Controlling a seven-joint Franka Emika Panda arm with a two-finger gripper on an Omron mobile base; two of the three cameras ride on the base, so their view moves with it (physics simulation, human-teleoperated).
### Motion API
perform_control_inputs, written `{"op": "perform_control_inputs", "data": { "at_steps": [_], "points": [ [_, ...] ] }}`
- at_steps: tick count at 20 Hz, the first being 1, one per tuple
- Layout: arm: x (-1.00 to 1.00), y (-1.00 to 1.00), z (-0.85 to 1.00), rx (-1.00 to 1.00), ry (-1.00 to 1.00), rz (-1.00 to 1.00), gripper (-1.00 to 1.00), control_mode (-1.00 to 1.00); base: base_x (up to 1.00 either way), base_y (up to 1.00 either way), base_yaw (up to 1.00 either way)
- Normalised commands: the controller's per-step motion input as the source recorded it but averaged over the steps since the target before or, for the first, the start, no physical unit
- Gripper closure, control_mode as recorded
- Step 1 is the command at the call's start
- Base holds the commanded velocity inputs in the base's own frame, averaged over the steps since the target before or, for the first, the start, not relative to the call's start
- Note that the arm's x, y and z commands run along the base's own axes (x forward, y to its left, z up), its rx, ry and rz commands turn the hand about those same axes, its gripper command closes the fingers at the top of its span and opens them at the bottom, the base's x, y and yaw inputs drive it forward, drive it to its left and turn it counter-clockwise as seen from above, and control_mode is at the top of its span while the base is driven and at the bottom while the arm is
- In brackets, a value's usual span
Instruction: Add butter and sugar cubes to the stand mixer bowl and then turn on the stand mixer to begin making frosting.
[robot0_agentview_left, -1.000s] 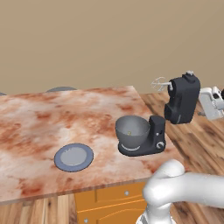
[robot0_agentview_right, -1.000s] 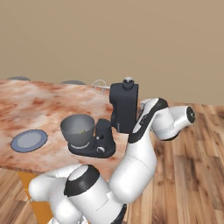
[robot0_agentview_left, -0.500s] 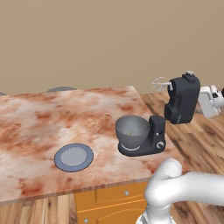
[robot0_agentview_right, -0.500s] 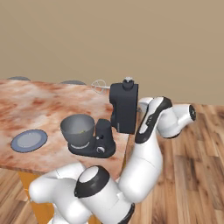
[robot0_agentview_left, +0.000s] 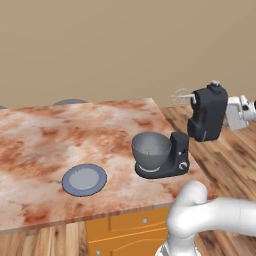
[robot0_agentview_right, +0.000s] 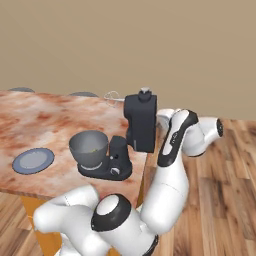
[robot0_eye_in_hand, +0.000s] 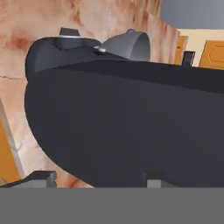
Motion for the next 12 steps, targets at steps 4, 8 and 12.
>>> {"op": "perform_control_inputs", "data": {
  "at_steps": [4, 8, 12],
  "points": [
    [-0.06, 0.99, 0.01, -0.13, -0.1, 0.0, -1.0, -1.0, 0.0, 0.0, 0.0],
    [-0.07, 1.0, 0.0, -0.22, -0.09, 0.0, -1.0, -1.0, 0.0, 0.0, 0.0],
    [-0.01, 1.0, 0.0, -0.27, -0.05, 0.0, -1.0, -1.0, 0.0, 0.0, 0.0]
  ]
}}
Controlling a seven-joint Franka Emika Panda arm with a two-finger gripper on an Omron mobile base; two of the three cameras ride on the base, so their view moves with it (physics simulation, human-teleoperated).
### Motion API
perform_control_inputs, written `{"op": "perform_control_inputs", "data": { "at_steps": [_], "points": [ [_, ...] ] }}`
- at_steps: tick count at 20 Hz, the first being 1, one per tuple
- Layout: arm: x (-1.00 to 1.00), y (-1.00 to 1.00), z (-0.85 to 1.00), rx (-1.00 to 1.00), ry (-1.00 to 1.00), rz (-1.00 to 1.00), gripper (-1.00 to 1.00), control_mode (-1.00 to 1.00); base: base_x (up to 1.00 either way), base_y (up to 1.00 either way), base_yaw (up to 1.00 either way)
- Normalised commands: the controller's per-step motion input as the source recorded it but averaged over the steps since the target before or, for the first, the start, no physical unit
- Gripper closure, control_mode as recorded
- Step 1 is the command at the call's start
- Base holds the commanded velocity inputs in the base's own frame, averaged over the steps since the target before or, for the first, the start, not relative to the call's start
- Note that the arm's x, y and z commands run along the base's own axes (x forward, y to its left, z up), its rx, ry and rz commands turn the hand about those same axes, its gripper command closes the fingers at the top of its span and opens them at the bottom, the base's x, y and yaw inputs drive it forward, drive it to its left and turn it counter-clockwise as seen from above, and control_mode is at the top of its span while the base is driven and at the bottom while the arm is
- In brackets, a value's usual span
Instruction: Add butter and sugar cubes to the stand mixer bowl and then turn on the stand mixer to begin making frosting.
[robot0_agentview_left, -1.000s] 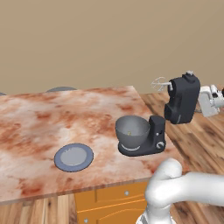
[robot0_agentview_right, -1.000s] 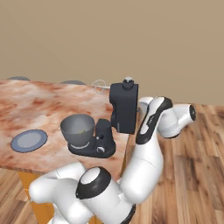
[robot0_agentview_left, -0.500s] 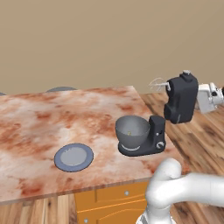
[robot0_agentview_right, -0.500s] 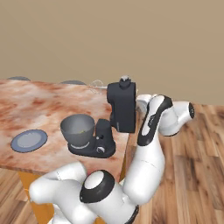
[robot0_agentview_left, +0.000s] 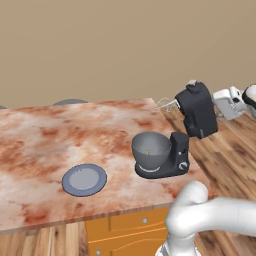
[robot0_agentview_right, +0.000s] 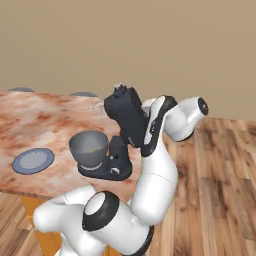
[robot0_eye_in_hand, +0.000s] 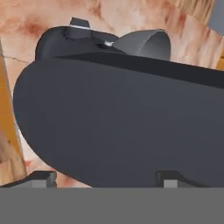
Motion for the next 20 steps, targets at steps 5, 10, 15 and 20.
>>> {"op": "perform_control_inputs", "data": {
  "at_steps": [5, 10, 15, 20],
  "points": [
    [-0.05, 1.0, -0.11, -0.36, -0.01, 0.0, -1.0, -1.0, 0.0, 0.0, 0.0],
    [-0.2, 1.0, -0.66, -0.44, 0.06, 0.0, -1.0, -1.0, 0.0, 0.0, 0.0],
    [-0.35, 1.0, -0.81, -0.39, 0.11, 0.0, -1.0, -1.0, 0.0, 0.0, 0.0],
    [-0.48, 0.58, -0.57, -0.26, 0.07, 0.01, -1.0, -1.0, 0.0, 0.0, 0.0]
  ]
}}
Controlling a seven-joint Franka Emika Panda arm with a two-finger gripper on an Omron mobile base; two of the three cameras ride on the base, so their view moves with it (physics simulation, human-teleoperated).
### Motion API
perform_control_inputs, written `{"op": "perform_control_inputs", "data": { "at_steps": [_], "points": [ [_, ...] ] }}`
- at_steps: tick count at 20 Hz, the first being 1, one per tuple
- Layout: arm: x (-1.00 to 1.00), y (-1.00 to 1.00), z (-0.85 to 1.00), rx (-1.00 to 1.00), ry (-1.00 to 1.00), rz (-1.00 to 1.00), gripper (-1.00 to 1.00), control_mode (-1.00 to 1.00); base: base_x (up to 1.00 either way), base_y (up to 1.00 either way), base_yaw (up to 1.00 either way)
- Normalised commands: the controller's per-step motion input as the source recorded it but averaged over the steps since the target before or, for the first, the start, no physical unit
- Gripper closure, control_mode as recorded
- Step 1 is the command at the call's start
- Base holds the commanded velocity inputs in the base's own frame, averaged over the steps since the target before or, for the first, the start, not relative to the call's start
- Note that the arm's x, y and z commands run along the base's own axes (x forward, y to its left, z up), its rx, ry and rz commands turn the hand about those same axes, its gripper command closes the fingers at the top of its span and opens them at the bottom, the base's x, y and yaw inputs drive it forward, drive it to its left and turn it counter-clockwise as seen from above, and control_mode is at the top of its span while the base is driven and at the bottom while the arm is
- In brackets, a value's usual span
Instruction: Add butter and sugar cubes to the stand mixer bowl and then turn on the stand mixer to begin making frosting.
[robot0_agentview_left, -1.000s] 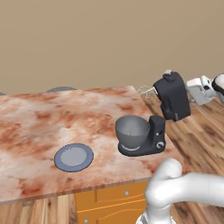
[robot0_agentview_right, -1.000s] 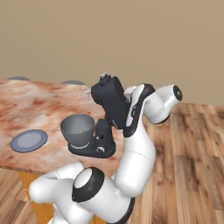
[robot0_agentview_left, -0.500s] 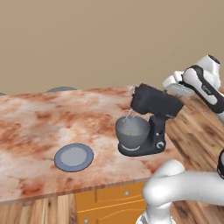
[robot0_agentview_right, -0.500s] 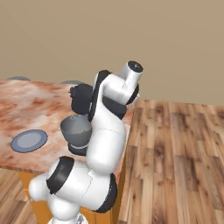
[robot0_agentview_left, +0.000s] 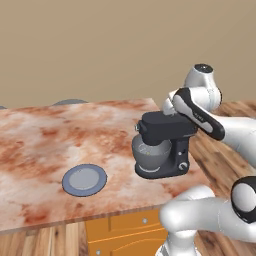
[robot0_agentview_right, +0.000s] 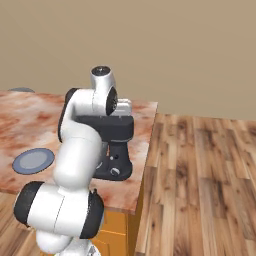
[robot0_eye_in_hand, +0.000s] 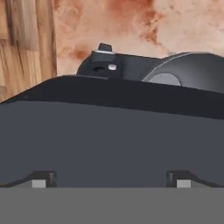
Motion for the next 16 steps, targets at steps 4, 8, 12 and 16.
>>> {"op": "perform_control_inputs", "data": {
  "at_steps": [4, 8, 12, 16],
  "points": [
    [-0.87, 0.01, -0.13, -0.04, 0.0, 0.13, -1.0, -1.0, 0.0, 0.0, 0.0],
    [-0.94, -0.24, 0.0, 0.05, 0.09, 0.17, -1.0, -1.0, 0.0, 0.0, 0.0],
    [-0.92, -0.38, 0.0, 0.14, 0.08, 0.18, -1.0, -1.0, 0.0, 0.0, 0.0],
    [-0.52, -0.35, -0.03, 0.11, 0.16, 0.17, -1.0, -1.0, 0.0, 0.0, 0.0]
  ]
}}
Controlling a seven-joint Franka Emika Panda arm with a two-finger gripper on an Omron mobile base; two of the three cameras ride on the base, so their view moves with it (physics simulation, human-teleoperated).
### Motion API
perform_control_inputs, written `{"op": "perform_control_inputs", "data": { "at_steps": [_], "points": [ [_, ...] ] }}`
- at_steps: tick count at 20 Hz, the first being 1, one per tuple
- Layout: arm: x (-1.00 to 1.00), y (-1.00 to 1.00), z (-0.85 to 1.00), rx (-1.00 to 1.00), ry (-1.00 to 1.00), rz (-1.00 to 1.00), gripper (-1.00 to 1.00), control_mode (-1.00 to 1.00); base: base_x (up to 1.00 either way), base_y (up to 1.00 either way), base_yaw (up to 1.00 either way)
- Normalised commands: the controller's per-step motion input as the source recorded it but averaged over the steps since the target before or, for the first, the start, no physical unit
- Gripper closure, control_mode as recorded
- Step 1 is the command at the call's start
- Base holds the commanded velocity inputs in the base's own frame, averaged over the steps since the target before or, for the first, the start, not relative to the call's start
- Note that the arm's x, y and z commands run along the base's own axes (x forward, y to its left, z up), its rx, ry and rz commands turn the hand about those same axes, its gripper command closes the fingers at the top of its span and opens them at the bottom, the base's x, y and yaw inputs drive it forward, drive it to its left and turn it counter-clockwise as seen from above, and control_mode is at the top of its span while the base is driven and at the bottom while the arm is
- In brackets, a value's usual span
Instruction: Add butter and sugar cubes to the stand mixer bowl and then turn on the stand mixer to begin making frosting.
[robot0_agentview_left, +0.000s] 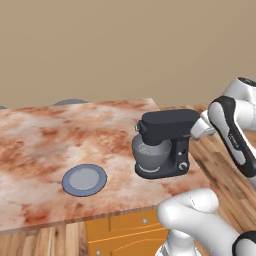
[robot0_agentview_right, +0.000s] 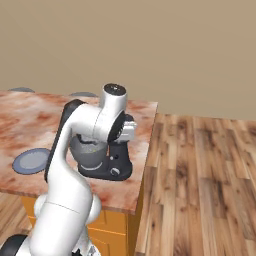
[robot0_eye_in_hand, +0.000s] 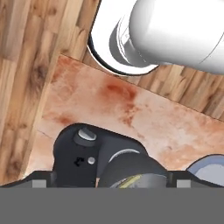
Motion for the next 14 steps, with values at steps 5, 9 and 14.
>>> {"op": "perform_control_inputs", "data": {
  "at_steps": [5, 9, 14],
  "points": [
    [-0.07, -0.18, -0.38, 0.0, 0.11, 0.03, -1.0, -1.0, 0.0, 0.0, 0.0],
    [0.0, -0.05, -0.51, 0.0, 0.11, 0.0, -1.0, -1.0, 0.0, 0.0, 0.0],
    [0.0, 0.0, -0.49, 0.0, 0.03, -0.02, -1.0, -1.0, 0.0, 0.0, 0.0]
  ]
}}
